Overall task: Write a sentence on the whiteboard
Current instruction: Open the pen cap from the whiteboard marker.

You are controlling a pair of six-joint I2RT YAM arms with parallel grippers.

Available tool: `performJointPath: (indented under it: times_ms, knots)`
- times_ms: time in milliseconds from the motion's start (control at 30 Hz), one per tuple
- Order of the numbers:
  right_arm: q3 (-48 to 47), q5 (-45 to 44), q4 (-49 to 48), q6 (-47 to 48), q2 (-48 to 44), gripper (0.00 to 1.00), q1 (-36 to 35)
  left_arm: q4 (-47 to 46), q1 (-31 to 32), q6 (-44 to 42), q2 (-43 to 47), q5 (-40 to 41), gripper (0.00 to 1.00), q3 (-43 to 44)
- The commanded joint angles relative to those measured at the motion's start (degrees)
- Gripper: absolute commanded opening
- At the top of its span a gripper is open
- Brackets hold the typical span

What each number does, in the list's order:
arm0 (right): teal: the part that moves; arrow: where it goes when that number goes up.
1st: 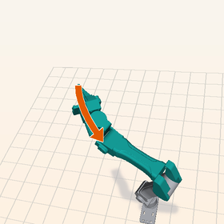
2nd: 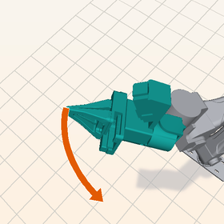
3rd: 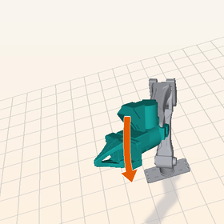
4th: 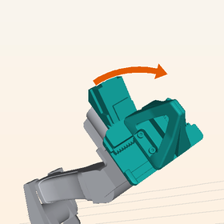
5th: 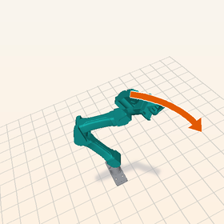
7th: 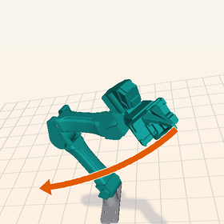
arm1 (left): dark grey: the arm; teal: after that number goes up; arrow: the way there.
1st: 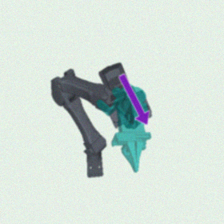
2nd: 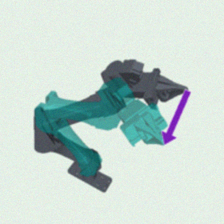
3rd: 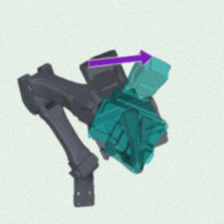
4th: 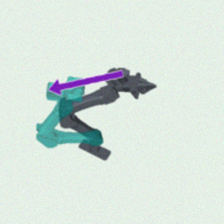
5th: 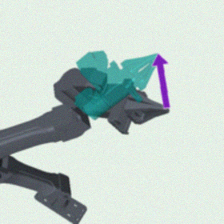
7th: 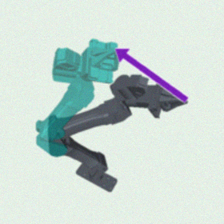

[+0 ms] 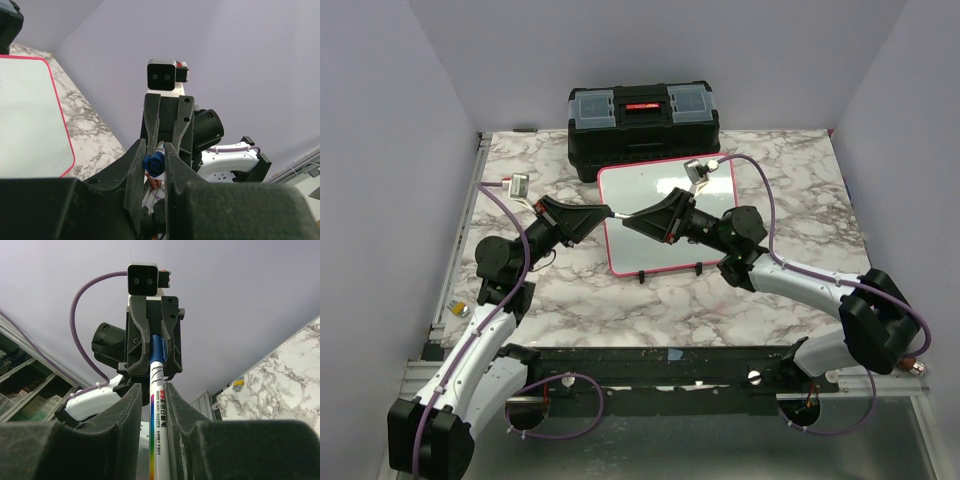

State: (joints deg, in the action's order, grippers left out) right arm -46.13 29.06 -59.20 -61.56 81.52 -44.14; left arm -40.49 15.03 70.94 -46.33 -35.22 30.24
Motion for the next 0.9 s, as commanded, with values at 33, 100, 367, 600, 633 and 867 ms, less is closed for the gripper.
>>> performJointPath:
  times_ms: [33, 100, 367, 600, 633, 867]
  knots:
    - [-1.52, -0.31, -5.02, -1.13, 1.10, 0.24, -0.22, 2.17, 0.79, -1.64, 0.52, -0.99, 0.00, -1.32]
    - [-1.50, -0.36, -5.31, -1.41, 1.27, 0.19, -0.22, 2.25, 0.78, -1.68, 0.62, -0.98, 0.00, -1.49]
    - [-0.72, -1.19, -4.66, -0.97, 0.53, 0.01, -0.20, 4.51, 0.76, -2.87, 2.08, -0.71, 0.00, -1.90]
    - [0.98, -2.30, -0.86, 2.07, -2.61, 0.01, -0.24, 11.72, -0.01, -5.85, 5.07, 2.38, 0.00, -0.24]
    - [1.32, -2.45, -0.17, 2.41, -3.13, 0.01, -0.22, 12.21, -0.36, -5.90, 5.39, 2.55, 0.00, -0.06]
    - [3.70, -3.48, 0.88, 3.42, -5.80, 0.01, -0.19, 13.46, -2.46, -4.24, 7.02, 4.99, 0.00, -1.02]
